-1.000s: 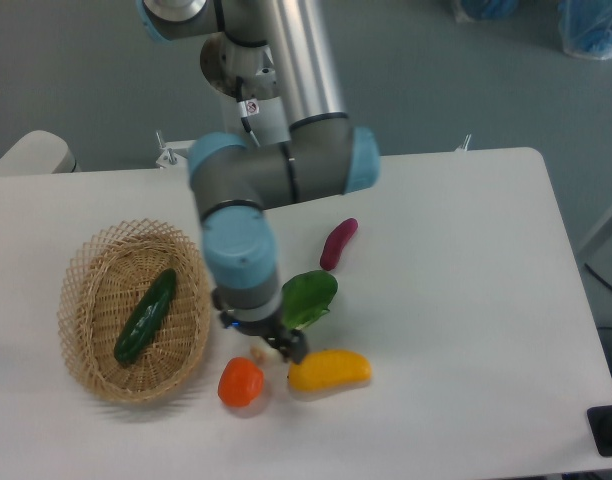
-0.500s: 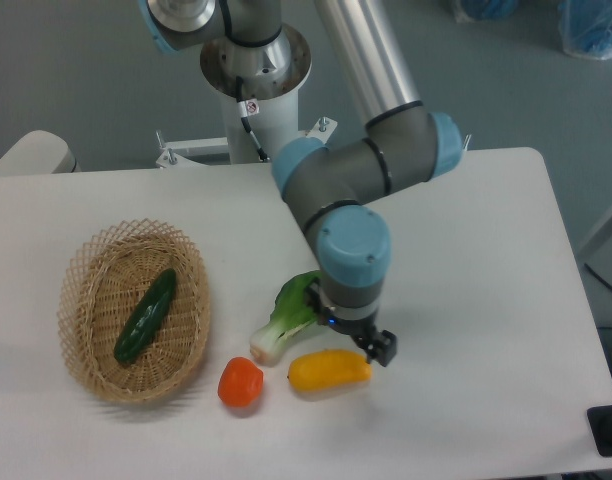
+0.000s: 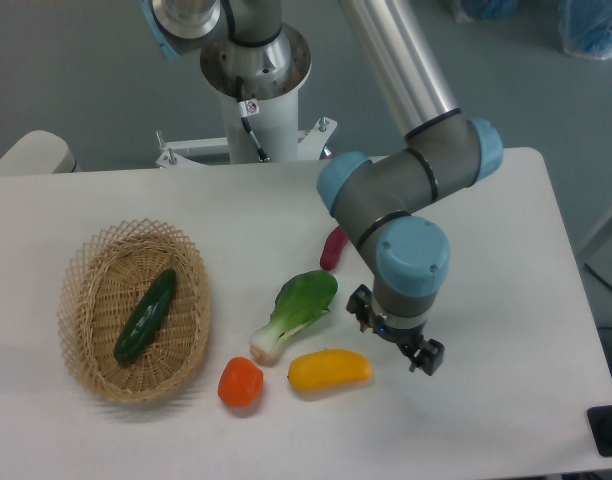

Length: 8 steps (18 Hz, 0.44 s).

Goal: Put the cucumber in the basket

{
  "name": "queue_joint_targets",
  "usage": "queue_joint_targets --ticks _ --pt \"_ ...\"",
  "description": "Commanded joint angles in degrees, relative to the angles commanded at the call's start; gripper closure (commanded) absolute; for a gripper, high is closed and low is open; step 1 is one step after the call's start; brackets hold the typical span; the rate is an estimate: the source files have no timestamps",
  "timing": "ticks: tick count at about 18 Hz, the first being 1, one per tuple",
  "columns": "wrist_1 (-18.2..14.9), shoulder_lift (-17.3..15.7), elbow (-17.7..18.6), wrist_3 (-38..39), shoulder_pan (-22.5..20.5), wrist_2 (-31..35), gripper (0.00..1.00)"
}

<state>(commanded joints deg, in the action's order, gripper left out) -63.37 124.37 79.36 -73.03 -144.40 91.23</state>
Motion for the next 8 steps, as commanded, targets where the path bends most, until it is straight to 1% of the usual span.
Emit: queue_joint_targets --ticks 8 --pt "0.4 -0.1 0.7 -1.1 -0.5 -0.5 0.00"
